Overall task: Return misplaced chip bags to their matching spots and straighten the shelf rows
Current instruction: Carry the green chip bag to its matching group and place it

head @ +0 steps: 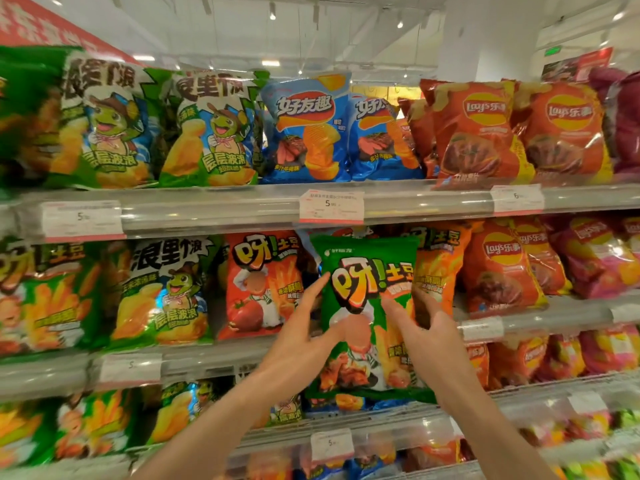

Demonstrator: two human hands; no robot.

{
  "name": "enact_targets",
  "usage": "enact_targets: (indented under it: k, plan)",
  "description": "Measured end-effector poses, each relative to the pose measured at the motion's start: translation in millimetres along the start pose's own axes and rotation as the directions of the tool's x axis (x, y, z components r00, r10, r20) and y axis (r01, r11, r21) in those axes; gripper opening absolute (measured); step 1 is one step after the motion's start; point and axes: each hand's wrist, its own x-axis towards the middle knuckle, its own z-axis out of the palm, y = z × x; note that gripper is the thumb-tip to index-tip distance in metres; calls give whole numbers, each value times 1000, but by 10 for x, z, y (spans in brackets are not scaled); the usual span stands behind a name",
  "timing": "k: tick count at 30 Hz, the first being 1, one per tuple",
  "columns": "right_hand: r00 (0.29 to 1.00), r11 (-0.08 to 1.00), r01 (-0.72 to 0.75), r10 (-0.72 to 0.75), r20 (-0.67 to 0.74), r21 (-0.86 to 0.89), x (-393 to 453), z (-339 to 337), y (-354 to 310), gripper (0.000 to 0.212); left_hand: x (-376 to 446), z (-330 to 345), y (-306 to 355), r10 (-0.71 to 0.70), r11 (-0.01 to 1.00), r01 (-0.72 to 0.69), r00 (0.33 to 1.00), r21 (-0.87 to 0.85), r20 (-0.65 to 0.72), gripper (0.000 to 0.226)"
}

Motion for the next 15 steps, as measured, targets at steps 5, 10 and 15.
enact_targets:
  k: [5, 10, 15]
  plan:
    - [995, 1000, -19, 17, 98, 16, -209, 462, -83, 89, -359, -517, -153, -6, 999, 9, 998, 45, -65, 69]
    - [986, 1000, -4, 7, 167, -17, -592, 1132, -378, 58, -874, -1198, -282, -29, 999, 31, 993, 16, -115, 70]
    - [969, 996, 31, -9, 245, -87, -1112, 2035, -662, 85, -1598, -2099, -428, -47, 995, 64, 976, 73, -211, 80]
